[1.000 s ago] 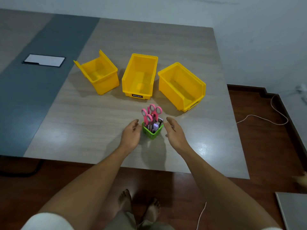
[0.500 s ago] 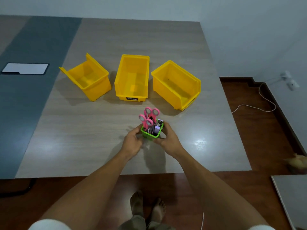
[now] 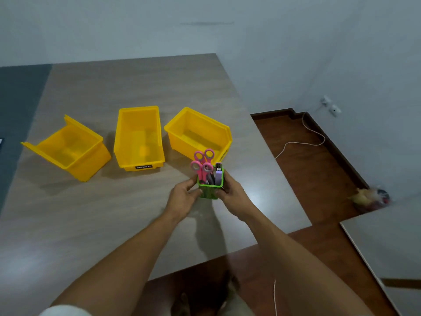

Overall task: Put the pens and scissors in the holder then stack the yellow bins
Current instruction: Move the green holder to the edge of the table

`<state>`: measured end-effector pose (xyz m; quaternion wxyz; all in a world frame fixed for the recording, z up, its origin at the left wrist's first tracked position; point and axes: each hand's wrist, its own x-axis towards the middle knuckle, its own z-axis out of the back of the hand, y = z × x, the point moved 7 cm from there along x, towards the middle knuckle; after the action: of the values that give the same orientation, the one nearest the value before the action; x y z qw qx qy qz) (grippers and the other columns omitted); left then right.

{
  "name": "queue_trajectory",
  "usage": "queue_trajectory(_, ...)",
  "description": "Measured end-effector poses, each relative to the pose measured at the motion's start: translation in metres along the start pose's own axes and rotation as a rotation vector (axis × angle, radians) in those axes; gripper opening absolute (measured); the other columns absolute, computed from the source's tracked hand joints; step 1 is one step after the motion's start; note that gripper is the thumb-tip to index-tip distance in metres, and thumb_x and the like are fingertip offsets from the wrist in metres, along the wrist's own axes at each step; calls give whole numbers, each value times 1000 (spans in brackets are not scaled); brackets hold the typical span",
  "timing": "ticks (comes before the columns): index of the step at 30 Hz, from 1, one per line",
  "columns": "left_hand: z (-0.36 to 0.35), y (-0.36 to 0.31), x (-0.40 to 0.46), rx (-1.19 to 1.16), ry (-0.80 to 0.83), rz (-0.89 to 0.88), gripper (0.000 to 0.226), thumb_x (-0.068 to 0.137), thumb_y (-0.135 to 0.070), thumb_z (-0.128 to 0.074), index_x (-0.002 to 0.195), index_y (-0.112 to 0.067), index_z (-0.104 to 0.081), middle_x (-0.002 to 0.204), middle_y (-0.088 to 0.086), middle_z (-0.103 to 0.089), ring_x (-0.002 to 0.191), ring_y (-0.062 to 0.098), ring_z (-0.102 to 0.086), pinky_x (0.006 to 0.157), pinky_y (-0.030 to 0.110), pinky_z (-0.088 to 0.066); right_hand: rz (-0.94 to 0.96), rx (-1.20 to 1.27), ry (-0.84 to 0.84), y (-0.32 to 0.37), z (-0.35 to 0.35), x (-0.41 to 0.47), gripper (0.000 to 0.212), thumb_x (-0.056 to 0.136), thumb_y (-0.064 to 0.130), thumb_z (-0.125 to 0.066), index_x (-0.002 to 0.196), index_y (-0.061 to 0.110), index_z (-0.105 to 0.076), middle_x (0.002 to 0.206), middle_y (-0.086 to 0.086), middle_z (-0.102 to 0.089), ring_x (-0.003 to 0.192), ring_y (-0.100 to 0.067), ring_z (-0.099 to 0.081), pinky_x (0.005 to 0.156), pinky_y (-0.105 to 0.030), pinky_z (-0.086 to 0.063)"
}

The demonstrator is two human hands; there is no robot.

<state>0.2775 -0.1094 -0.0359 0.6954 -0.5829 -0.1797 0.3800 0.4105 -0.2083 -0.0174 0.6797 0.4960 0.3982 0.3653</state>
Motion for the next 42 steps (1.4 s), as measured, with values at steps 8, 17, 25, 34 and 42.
queue_trajectory(8,-95,-65,48,-52,110,-119,45,101,-7,-57,139,-29,-60,128,0,-74,99,-7,-62,93,33,-53,56,-54,-154,-5,113,17,66,88,-15,-51,135,31,-57,127,-1,-70,116,-13,-66,97,-26,-53)
queue_trajectory(17,-170,-96,144,-44,65,-157,44,102,-9,-57,142,-28,-56,136,-23,-63,123,-10,-57,114,32,-46,107,-190,-126,-19,216,106,58,87,-10,-59,137,19,-60,128,5,-70,123,-11,-63,101,-23,-49)
queue_trajectory(25,-200,-94,224,-16,-106,-33,43,107,-15,-50,149,-16,-52,126,25,-68,116,49,-55,96,55,-51,130,-245,-101,-31,260,188,54,88,-9,-54,135,16,-60,121,0,-71,110,-14,-66,92,-19,-51)
queue_trajectory(34,-208,-86,293,-103,-191,4,39,105,-12,-47,139,-28,-56,136,7,-67,121,16,-62,107,35,-49,97,-251,-80,-39,270,251,52,95,-8,-42,139,17,-51,118,5,-62,108,-16,-60,84,-23,-44)
queue_trajectory(42,-212,-79,301,-105,-213,76,35,107,-13,-46,140,-17,-56,131,13,-68,122,26,-64,107,41,-52,23,-252,-65,-52,267,259,58,90,-11,-40,143,13,-43,122,-3,-62,109,-27,-62,90,-38,-52)
